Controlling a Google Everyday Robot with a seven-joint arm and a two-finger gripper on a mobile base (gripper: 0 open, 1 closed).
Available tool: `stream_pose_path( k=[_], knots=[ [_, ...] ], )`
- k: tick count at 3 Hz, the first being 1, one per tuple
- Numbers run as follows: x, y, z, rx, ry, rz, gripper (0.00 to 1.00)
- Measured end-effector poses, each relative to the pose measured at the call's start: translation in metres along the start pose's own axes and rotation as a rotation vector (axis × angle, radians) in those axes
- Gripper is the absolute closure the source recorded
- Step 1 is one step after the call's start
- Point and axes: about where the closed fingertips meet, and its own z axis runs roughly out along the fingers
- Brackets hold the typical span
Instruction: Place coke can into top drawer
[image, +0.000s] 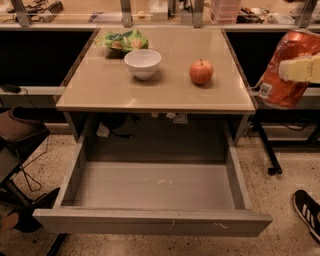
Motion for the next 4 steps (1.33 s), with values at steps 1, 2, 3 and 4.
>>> stream_pose_path(
  k=[1, 2, 3, 4],
  knots=[
    [-0.031, 0.062, 0.010, 0.076, -0.127, -0.127, 1.00],
    [-0.033, 0.099, 0.037, 0.132, -0.244, -0.152, 1.00],
    [-0.023, 0.120, 0.063, 0.093, -0.276, -0.146, 1.00],
    [-0.004, 0.097, 0.067, 0.160, -0.205, -0.207, 1.00]
  ],
)
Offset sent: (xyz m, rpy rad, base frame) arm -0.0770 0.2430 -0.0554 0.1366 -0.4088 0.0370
